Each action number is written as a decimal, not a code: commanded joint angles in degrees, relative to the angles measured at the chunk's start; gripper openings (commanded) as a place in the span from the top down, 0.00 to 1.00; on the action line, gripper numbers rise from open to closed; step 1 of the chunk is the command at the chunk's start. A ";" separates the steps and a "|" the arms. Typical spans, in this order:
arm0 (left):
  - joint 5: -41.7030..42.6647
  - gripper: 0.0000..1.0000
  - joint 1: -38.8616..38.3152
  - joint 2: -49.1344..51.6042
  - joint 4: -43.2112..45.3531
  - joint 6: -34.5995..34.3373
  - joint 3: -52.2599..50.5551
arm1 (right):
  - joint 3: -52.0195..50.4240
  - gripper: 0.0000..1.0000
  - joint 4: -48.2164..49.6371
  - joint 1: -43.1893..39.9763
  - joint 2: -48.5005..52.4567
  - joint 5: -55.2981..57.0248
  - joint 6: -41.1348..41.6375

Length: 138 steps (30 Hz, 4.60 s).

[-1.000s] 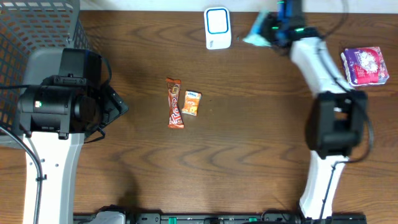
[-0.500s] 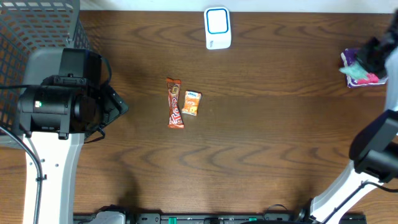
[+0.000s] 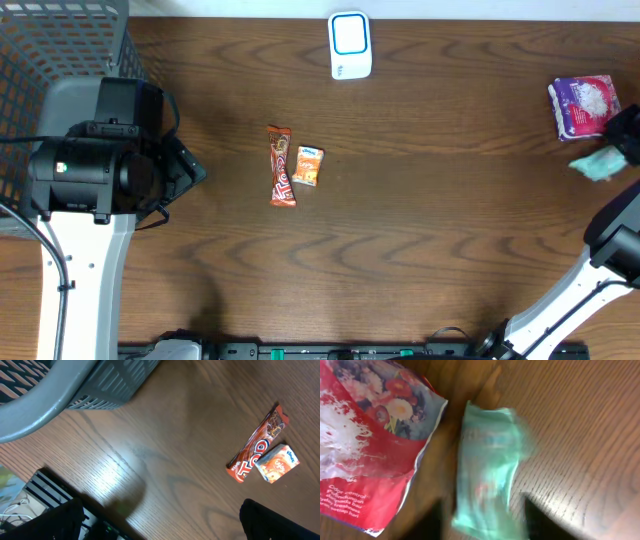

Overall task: Scan the item barcode
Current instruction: 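Carry the wipes pouch right and drop it below the Carefree pack, then move the right gripper back over the Kleenex pack and TOP bar, then lower the right gripper and grasp the orange Kleenex pack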

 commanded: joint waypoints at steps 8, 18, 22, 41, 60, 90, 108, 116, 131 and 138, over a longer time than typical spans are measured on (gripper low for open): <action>-0.72 0.01 0.31 -0.61 -0.35 -0.52 0.00 | 1.20 0.07 -1.57 -0.87 -9.44 -16.13 -1.03; -0.72 0.01 0.31 -0.61 -0.35 -0.52 0.00 | 1.20 0.06 -3.65 2.32 -18.80 -49.70 -9.44; -0.72 0.01 0.31 -0.61 -0.35 -0.52 0.00 | 0.94 0.02 -9.44 7.08 -18.53 -49.09 -11.39; -0.72 0.01 0.31 -0.61 -0.35 -0.52 0.00 | -8.94 0.01 -6.47 40.65 -17.92 -38.75 -13.90; -0.72 0.01 0.31 -0.61 -0.35 -0.52 0.00 | -10.69 0.01 -0.17 57.16 -17.46 -27.67 -13.66; -0.72 0.01 0.31 -0.61 -0.35 -0.52 0.00 | -22.16 0.01 17.25 63.43 -17.16 -24.70 -4.61; -0.72 0.01 0.31 -0.61 -0.35 -0.52 0.00 | -22.29 0.01 20.55 64.17 -16.87 -17.70 4.85; -0.72 0.01 0.31 -0.61 -0.35 -0.52 0.00 | -22.29 0.09 23.06 64.67 -12.66 -18.34 14.19; -0.72 0.01 0.31 -0.61 -0.35 -0.52 0.00 | -22.29 0.59 24.98 70.86 -8.41 -11.82 11.58; -0.72 0.01 0.31 -0.61 -0.35 -0.52 0.00 | -22.29 0.57 23.82 72.91 -8.31 -7.43 10.56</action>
